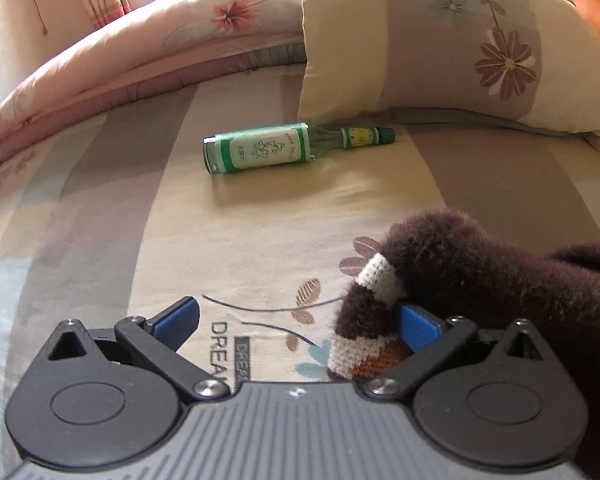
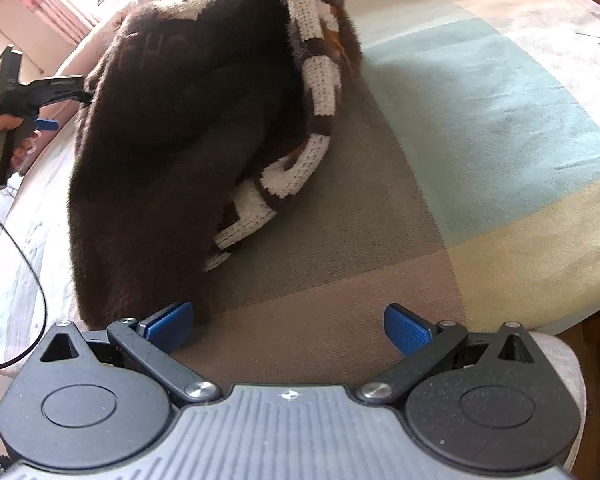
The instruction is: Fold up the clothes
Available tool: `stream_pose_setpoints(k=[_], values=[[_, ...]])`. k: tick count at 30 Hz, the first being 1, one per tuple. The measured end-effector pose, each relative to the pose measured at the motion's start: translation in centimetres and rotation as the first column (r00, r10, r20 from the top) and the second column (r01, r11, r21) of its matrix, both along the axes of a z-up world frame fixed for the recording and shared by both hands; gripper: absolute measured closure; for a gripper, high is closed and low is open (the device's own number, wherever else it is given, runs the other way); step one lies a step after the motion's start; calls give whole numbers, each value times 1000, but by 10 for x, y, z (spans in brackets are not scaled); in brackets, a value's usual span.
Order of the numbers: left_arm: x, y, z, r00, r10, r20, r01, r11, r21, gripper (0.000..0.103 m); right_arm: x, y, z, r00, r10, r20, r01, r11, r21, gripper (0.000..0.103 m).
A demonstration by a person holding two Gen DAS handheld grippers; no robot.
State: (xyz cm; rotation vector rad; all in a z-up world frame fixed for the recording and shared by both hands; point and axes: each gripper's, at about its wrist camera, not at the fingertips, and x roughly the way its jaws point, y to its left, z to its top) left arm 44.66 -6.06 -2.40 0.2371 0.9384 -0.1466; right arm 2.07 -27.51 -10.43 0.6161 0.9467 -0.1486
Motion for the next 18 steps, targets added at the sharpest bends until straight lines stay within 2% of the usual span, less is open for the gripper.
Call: stream_pose_setpoints(k=[5,8,10,13,18], values=[[-28,1,4,998,-63,-13,63,998,21,1,-1,7,8,1000,24,6,-24,1000,-4,0],[-56,6,10,994,-110,-11,109,994,-25,1,-5,13,16,999,34,19,-34,999,-6,0],[-77,7,11,989,-140,-38,137,989,-63,1,-9,18,23,998,47,31,-47,999,-8,0],[-113,6,12,981,-188,-44,183,979,-88,1,-12,27,33,996,72,47,-72,997,-17,0],[-179,1,13,958,-286,10,285,949,-134,1,-20,44,55,989,118,89,-113,992,-61,0]])
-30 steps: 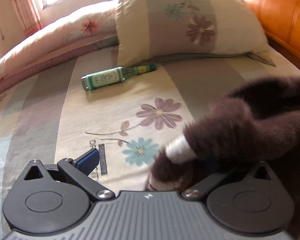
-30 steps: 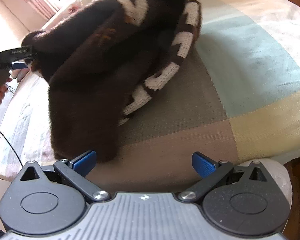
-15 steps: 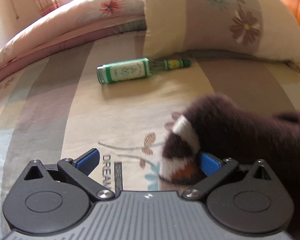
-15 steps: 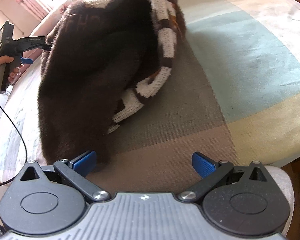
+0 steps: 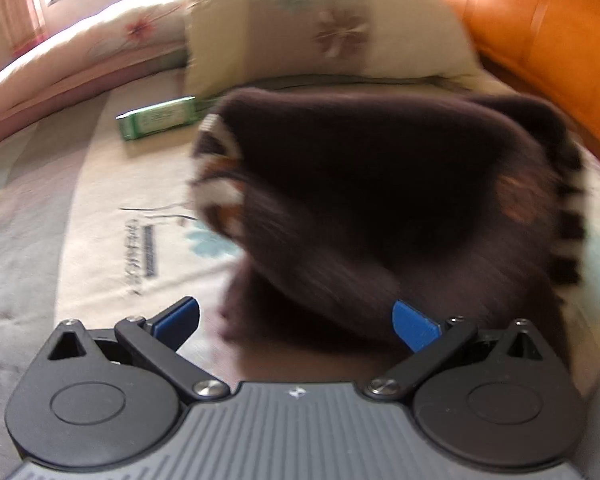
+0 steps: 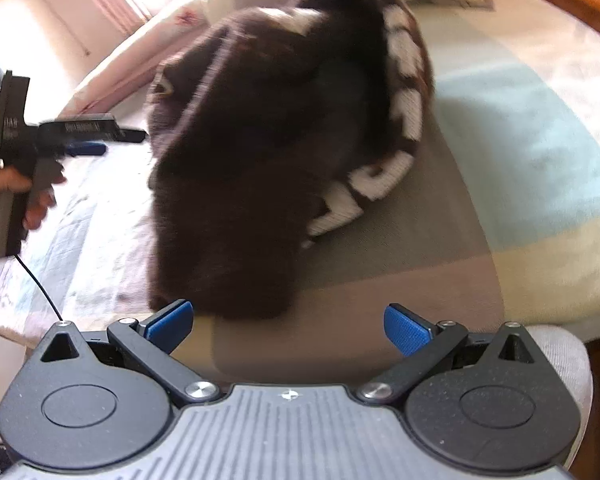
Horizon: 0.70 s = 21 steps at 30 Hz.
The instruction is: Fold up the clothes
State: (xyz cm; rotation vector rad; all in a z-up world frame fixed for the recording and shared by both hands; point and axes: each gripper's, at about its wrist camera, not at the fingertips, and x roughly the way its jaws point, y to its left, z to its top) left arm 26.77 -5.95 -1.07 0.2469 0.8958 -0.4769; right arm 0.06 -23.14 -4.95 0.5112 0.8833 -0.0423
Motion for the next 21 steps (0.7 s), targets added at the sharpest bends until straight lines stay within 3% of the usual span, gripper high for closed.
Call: stream_pose_setpoints(k=[8,16,21], values=[[-92,0,4,995,-89,37,89,996,-8,1,-23,26,25,998,30,64,-25,996,-81,0],[-159,14,14,995,-83,52,89,988,-126,1,-66,36,41,993,34,116,-15,987,-160,0],[-175,8,19,990,-120,69,124,990,-61,1,-74,28,46,993,16,113,10,974,-227,0]])
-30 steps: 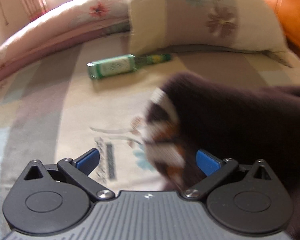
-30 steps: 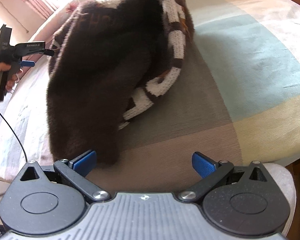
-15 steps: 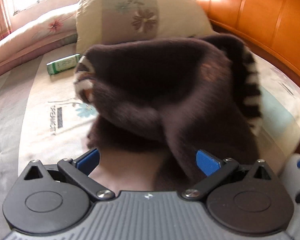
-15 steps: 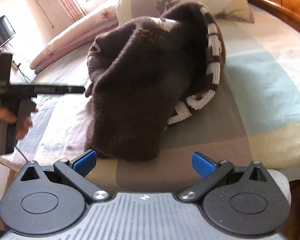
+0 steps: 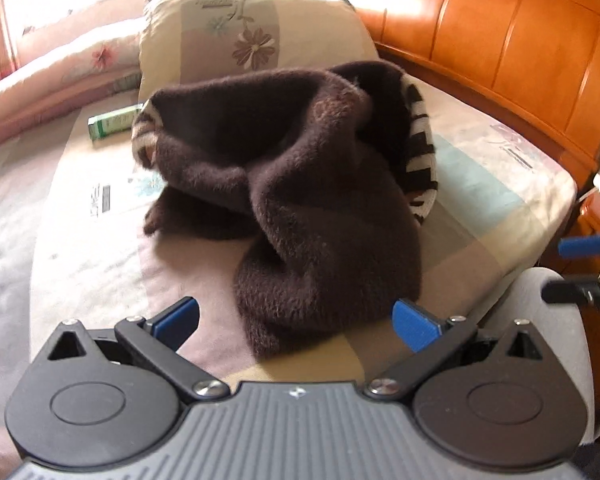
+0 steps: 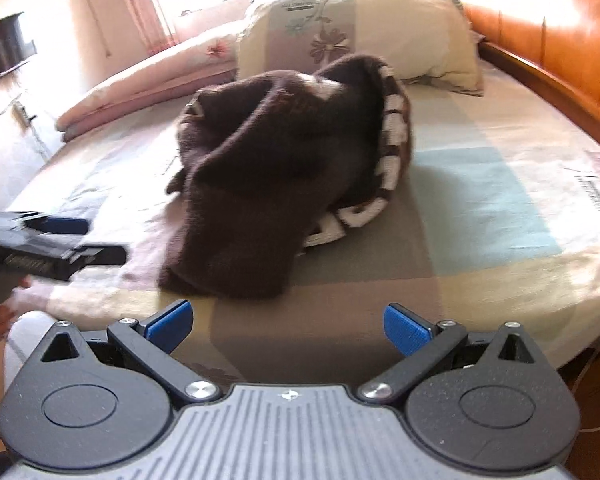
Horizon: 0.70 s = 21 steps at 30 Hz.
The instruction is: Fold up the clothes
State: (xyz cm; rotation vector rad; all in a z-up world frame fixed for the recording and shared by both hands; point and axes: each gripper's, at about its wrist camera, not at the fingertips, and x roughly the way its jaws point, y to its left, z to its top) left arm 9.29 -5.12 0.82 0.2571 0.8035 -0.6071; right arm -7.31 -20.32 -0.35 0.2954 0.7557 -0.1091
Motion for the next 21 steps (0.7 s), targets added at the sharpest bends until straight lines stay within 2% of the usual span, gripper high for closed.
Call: stream_pose_setpoints(k=[4,8,10,14,16,21], values=[[12,-8,0,999,-36,11,36,999,9,1,17,-15,-6,999,-41,-17,42,999,31,0],[40,-7,-8,1000,-18,10,19,999,-39,1,40,-26,-16,995,-83,-54,86,995,51,0],[61,-1,-13,1000,9,-15,-10,997,-75,1,52,-30,-21,993,-97,-73,102,993,67,0],[105,5,-22,993,115,11,-115,993,-24,1,75,-33,-30,991,-95,-97,104,991,84,0],[128,8,-29,989,148,-2,-148,989,-15,1,86,-32,-33,990,-91,-109,101,991,87,0],[179,-2,-44,985,168,-32,-169,986,-11,1,106,-38,-38,987,-94,-129,107,989,101,0]])
